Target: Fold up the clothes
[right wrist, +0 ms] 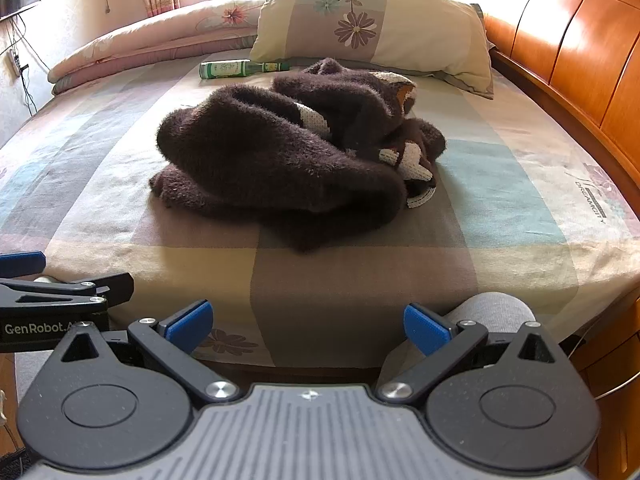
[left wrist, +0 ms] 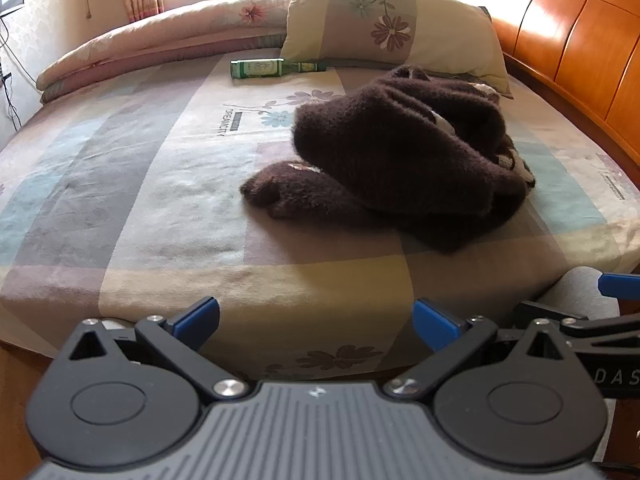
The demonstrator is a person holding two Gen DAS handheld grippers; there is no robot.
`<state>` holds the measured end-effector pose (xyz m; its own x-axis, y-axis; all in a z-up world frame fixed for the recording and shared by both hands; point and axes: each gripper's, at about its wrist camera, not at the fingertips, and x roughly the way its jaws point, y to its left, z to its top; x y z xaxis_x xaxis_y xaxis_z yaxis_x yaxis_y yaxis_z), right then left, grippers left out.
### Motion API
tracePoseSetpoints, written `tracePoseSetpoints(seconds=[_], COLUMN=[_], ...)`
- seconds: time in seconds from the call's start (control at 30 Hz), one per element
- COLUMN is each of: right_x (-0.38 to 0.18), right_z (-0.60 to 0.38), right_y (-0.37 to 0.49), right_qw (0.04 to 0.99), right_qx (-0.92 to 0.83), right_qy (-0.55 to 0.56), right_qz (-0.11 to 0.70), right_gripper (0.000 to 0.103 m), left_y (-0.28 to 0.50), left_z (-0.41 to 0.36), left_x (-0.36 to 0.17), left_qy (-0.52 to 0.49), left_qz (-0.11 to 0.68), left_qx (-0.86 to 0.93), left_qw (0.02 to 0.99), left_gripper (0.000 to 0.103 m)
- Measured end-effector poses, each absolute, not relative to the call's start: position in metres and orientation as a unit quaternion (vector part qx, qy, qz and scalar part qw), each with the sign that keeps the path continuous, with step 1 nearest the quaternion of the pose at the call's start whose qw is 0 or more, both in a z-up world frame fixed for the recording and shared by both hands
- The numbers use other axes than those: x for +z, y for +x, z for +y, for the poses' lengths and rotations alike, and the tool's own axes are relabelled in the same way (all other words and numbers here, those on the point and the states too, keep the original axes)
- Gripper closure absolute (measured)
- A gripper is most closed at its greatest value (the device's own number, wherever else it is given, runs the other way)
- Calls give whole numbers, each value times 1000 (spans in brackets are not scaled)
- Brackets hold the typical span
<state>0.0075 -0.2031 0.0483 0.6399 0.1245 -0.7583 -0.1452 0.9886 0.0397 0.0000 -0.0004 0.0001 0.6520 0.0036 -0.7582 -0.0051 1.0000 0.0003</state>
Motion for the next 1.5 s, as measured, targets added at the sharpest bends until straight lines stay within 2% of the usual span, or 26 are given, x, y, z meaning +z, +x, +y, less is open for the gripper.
tracePoseSetpoints(seconds=[0.2,1.5], right_x=[49,50], right_z=[-203,-202], right_y=[7,5], right_qw=[907,907], right_qx=[76,78], right_qy=[-12,-9], right_qz=[415,413], right_gripper=[0,0], left_y=[0,-2], left_z=[-9,-3], left_x=[3,0], left_qy=[22,4], left_qz=[410,412], left_qx=[12,5], left_qw=[912,911], left_gripper=[1,1])
